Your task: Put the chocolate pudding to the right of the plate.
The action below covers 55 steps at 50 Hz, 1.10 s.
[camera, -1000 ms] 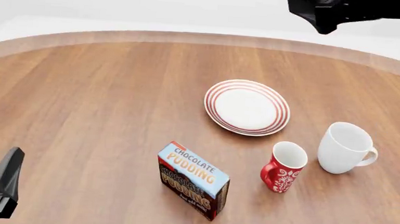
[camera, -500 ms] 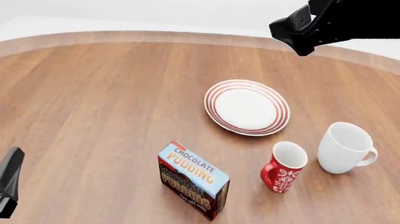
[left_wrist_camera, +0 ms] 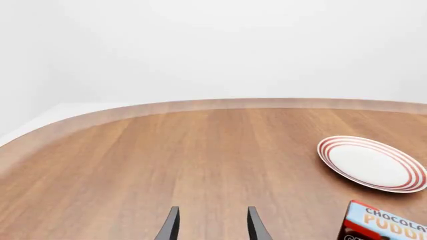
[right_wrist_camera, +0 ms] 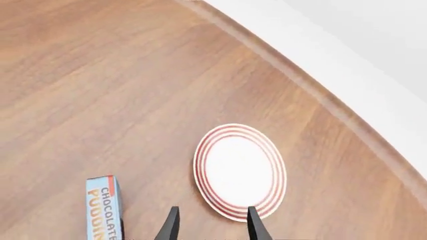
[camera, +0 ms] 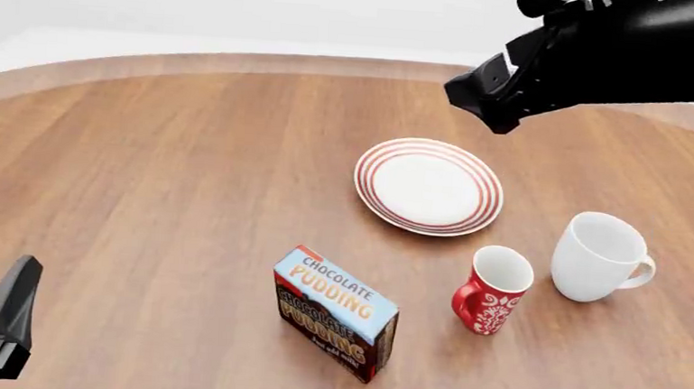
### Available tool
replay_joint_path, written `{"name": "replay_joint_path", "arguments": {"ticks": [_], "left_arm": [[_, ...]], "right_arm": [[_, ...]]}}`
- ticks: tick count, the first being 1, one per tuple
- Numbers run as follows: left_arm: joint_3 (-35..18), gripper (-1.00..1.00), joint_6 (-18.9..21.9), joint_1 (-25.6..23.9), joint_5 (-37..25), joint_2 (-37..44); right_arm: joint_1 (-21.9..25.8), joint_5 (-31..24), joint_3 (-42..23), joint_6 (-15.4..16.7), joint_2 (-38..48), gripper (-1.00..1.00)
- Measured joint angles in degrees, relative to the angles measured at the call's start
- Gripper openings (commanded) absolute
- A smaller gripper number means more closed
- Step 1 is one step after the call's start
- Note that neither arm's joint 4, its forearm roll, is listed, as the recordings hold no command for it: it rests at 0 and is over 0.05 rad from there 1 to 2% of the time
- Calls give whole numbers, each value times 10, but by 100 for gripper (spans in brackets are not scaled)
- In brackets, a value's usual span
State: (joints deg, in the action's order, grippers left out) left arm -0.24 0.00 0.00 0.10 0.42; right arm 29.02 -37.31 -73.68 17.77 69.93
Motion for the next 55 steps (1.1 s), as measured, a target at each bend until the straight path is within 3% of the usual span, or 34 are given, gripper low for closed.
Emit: {"name": "replay_joint_path", "arguments": {"ticks": [55], "left_arm": [[0,100,0,0,0,0]], "right_arm": [[91,50,81,-46,50,100]]}}
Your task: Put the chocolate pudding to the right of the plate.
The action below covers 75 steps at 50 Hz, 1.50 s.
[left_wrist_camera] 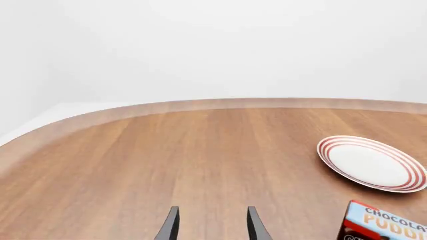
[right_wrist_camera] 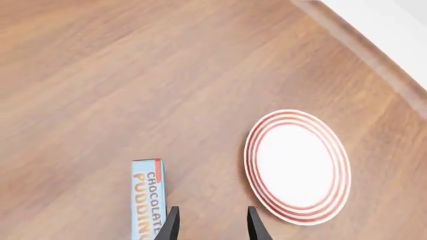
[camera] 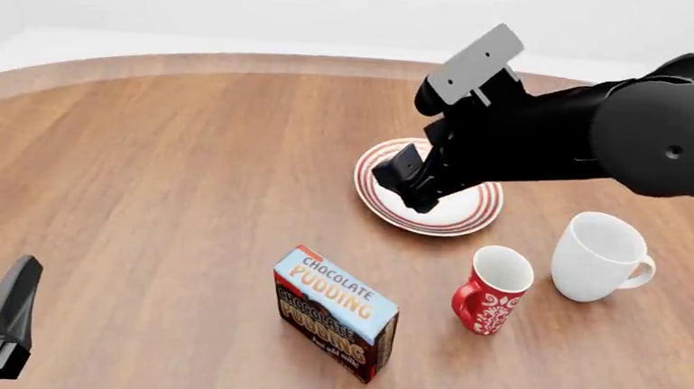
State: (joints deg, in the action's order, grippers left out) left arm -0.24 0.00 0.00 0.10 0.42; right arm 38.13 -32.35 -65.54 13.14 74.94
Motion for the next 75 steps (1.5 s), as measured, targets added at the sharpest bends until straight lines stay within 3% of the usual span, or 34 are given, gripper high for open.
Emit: {"name": "replay_joint_path", "arguments": {"ticks": [75], "left_arm": [[0,100,0,0,0,0]], "right_arm": [[117,51,22,-85,73,100]]}}
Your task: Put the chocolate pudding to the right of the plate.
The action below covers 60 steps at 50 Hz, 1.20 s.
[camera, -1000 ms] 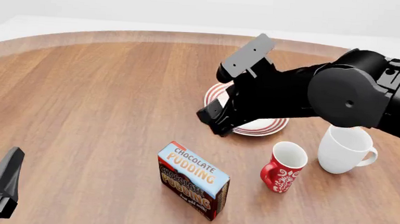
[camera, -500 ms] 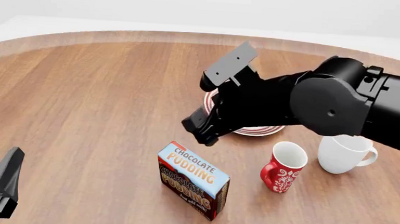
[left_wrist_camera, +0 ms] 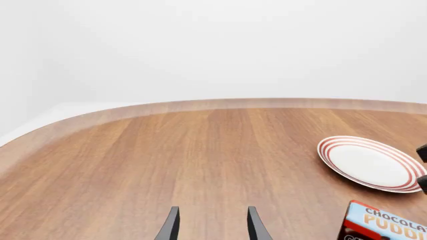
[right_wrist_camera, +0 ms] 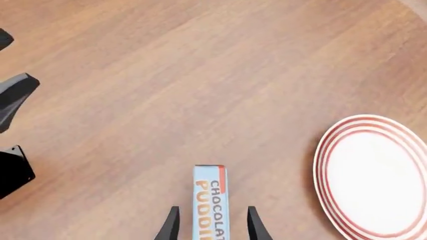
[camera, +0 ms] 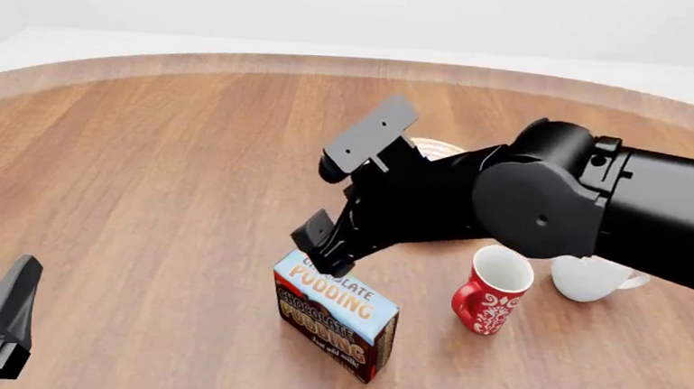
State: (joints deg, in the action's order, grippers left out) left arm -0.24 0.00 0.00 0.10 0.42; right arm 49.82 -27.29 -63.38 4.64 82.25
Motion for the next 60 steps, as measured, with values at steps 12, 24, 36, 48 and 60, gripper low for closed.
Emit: {"name": "replay_joint_path", "arguments": {"ticks": [12,24,36,48,60], "left_arm": [[0,100,0,0,0,0],[0,100,0,0,0,0],[0,100,0,0,0,0],[0,100,0,0,0,0],[0,100,0,0,0,0]], "right_arm": [[1,10,6,-3,9,100],[-3,23,19,-7,15,100],[-8,35,27,-8,26,100],[-4,42,36,-13,33,100],[-1,46,42,-13,38,100]]}}
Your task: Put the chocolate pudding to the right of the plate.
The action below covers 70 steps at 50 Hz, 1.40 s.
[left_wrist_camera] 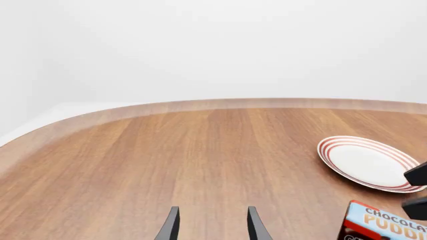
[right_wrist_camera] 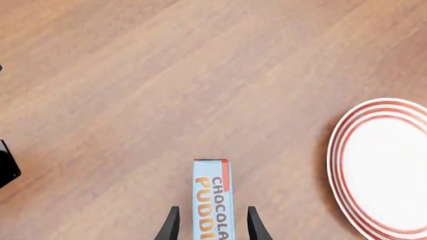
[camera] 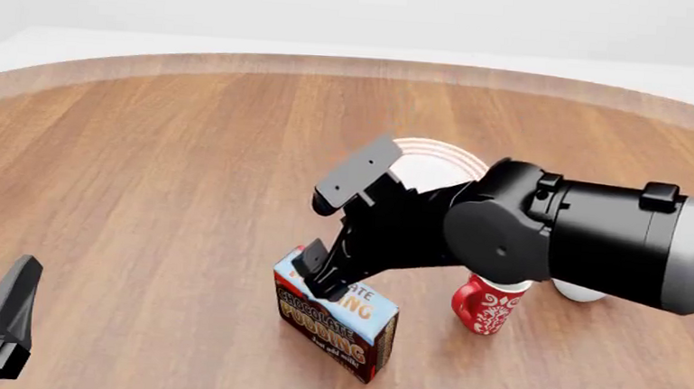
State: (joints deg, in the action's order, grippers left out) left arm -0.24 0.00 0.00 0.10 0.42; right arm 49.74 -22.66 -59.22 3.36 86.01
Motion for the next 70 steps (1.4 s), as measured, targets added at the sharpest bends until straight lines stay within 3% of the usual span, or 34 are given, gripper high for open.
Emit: {"name": "replay_joint_path", "arguments": {"ticks": [70], "left_arm": [[0,100,0,0,0,0]], "right_arm": [[-3,23,19,-3,26,100]]}}
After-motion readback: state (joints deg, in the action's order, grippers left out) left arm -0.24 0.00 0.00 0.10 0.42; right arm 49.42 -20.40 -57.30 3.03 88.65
